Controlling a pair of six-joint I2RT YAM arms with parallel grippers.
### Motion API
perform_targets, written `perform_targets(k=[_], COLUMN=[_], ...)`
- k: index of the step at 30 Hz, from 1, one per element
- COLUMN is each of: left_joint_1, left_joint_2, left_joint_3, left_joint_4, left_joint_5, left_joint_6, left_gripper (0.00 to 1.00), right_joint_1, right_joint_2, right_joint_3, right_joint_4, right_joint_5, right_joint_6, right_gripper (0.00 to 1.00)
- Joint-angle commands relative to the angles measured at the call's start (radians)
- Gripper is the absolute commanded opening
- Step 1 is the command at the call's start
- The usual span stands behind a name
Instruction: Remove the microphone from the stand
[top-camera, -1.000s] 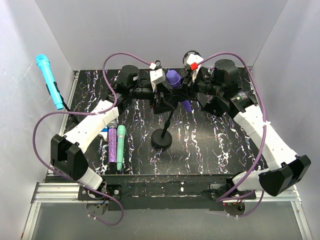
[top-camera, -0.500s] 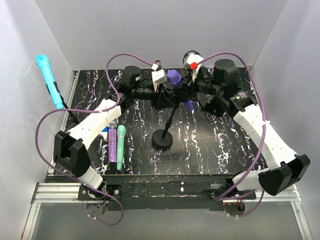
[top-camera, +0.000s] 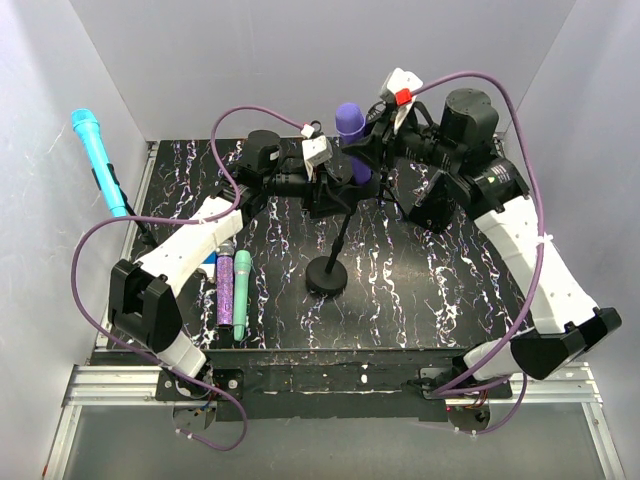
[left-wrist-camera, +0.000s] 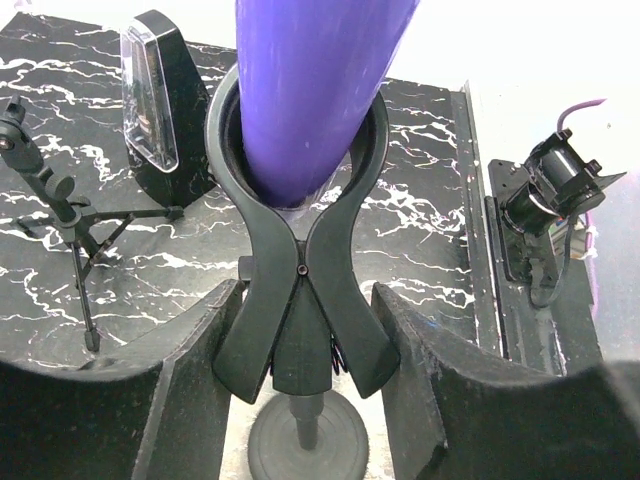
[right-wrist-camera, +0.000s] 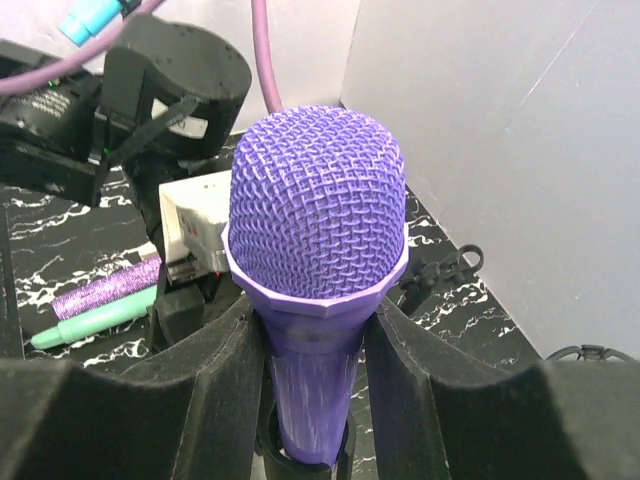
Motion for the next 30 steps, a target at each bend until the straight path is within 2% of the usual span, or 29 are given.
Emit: perform_targets(k=[1,6,12,14,16,17,20,24,26,30], left_joint_1=[0.002,0.004,0.004,0.004,0.004,0.004,0.004,0.004,0.002,-0.003], left_joint_2=[0.001,-0.002,-0.006,-0.007,-0.018,-0.025,-0.053,-0.091,-0.093,-0.082], left_joint_3=[-0.015,-0.018,-0.006,0.015,0.052,0.073,0.133,0.182,0.210,0.258], left_joint_4=[0.019,0.016,0.007,-0.007,-0.037,-0.048,-0.106,-0.133,-0.131,-0.085], left_joint_5=[0.012,-0.014,-0.032,-0.046,-0.083,-0.110,-0.163,-0.175,-0.176,-0.284], left_joint_6=[-0.003,-0.011,-0.011,-0.023,-0.037,-0.052,-0.044,-0.020,-0.026,-0.099], left_gripper=[0.00,0.00,0.01,0.32,0.58,0.64,0.73,0.80,0.82,0.87], right_joint_1=[-0.004,-0.004,-0.003,-0.004,-0.003,-0.003,-0.003,-0.004,-0.004,-0.004], right_joint_2=[0.019,0.063,0.050,0.038,0.025,0.019,0.007,-0.004,0.004,0.021], right_joint_3=[0.152,0.284,0.295,0.278,0.251,0.240,0.217,0.171,0.161,0.168], right_joint_4=[0.109,0.107,0.118,0.120,0.123,0.124,0.132,0.198,0.227,0.252], right_joint_5=[0.012,0.018,0.026,0.030,0.036,0.040,0.053,0.127,0.164,0.219], right_joint_6=[0.032,0.057,0.054,0.049,0.045,0.046,0.039,0.049,0.094,0.231], right_gripper=[0.01,0.01,0.01,0.01,0.01,0.01,0.01,0.01,0.01,0.01])
